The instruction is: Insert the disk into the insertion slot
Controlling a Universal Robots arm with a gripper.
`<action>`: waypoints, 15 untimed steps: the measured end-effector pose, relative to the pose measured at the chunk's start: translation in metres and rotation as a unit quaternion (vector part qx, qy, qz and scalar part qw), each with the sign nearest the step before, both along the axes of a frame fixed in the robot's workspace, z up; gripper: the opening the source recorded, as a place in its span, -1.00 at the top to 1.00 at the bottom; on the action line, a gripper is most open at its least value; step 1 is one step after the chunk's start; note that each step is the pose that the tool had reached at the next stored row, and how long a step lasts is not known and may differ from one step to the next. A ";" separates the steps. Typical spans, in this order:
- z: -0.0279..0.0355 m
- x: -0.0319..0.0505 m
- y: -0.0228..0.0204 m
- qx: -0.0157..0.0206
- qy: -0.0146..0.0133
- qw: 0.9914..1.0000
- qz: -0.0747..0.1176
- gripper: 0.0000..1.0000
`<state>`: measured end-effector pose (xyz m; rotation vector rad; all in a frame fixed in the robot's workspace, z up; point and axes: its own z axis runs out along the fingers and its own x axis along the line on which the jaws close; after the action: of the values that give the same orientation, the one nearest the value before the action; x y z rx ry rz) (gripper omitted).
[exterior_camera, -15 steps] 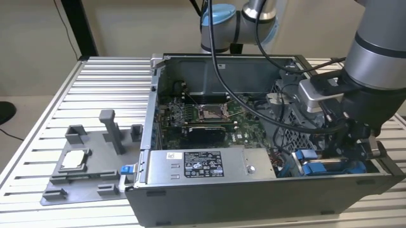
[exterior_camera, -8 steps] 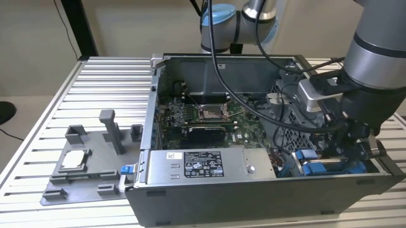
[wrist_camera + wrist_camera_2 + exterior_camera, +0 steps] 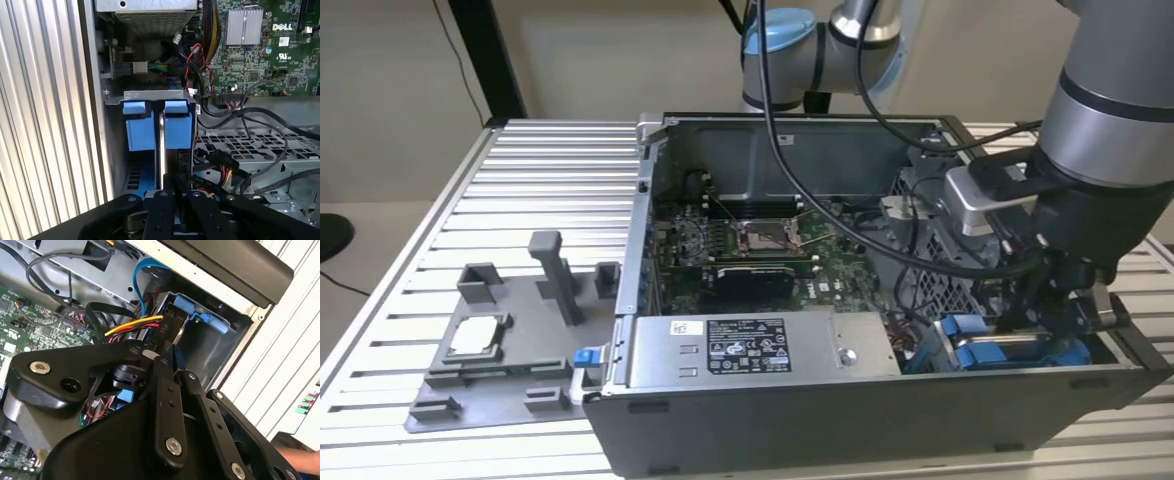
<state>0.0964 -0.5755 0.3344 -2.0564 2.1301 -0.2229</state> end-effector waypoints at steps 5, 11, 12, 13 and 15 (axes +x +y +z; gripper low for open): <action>0.0025 0.0001 0.0007 0.003 -0.001 1.000 0.000 1.00; 0.0248 -0.0002 0.0006 0.005 -0.001 1.000 0.000 1.00; 0.0276 -0.0008 0.0006 0.006 -0.001 1.000 0.000 1.00; 0.0288 -0.0014 0.0006 0.006 -0.001 1.000 0.000 1.00; 0.0305 -0.0031 0.0006 0.007 -0.001 1.000 0.000 1.00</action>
<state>0.0933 -0.5749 0.3649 -2.0464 2.1251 -0.2096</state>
